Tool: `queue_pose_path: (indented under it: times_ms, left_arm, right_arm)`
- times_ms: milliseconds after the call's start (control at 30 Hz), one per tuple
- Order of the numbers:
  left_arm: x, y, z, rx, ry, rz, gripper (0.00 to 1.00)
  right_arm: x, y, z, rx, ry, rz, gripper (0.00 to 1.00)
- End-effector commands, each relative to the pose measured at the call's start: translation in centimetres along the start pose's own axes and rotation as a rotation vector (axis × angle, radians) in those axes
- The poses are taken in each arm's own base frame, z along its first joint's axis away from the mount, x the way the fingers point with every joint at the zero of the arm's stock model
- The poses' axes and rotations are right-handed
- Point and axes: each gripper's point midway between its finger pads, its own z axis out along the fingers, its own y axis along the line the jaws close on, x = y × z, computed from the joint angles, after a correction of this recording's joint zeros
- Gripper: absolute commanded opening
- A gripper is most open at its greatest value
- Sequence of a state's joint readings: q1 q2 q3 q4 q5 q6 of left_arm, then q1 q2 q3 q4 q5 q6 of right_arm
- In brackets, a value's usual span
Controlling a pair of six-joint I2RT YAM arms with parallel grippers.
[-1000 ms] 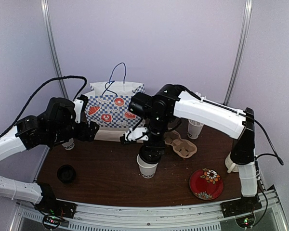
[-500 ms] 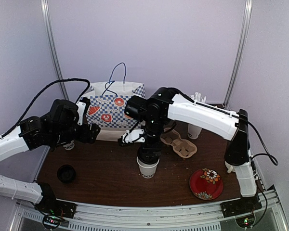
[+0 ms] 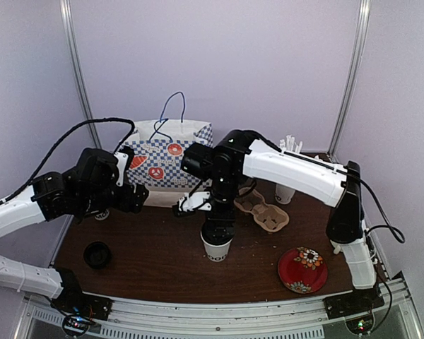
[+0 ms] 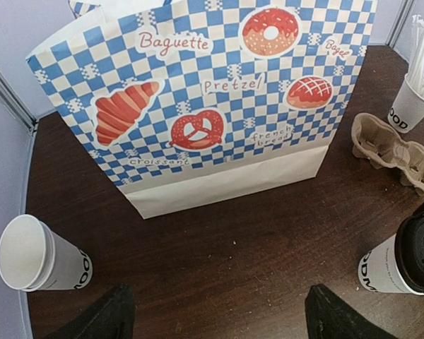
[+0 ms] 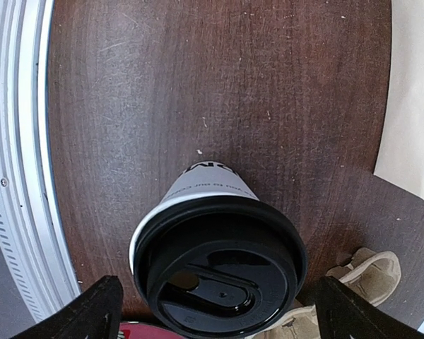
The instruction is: Pack the takeout coffee
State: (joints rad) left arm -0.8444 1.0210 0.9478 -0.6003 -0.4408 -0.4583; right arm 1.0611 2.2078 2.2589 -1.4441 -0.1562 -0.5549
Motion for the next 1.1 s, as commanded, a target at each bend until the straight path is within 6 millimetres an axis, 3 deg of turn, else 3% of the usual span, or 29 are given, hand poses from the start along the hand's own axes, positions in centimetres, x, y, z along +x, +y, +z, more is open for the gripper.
queue_pose_path:
  times_ms: [0,167,300,467,600,800,1067]
  left_arm:
    - [-0.4,-1.3,0.7,0.057,-0.005,-0.024,0.86]
    - [-0.6,-5.0,1.4,0.225,0.029,0.046,0.85]
    - [-0.5,-8.1,2.8,0.331,0.112,0.05,0.82]
    - [0.4,-11.7,4.8,0.45,0.206,-0.044,0.78]
    - [1.1,-13.8,5.8,0.532,0.244,-0.143,0.79]
    - [2.2,-15.2,7.0,0.551,0.291,-0.207,0.83]
    - [3.6,-16.1,8.4,0.563,0.348,-0.278,0.78]
  right_arm:
    - [-0.4,0.6,-4.2,0.036,-0.076,-0.011,0.99]
    - [1.4,1.9,-9.1,0.041,-0.163,-0.008,0.99]
    - [2.8,1.7,-11.0,0.009,-0.265,0.096,0.96]
    - [5.5,-0.5,-8.5,-0.066,-0.351,0.358,0.81]
    - [6.4,-1.5,-6.0,-0.178,-0.398,0.53,0.69]
    - [5.0,-1.4,-3.5,-0.318,-0.412,0.619,0.7]
    - [3.9,-2.3,-1.6,-0.43,-0.405,0.68,0.67]
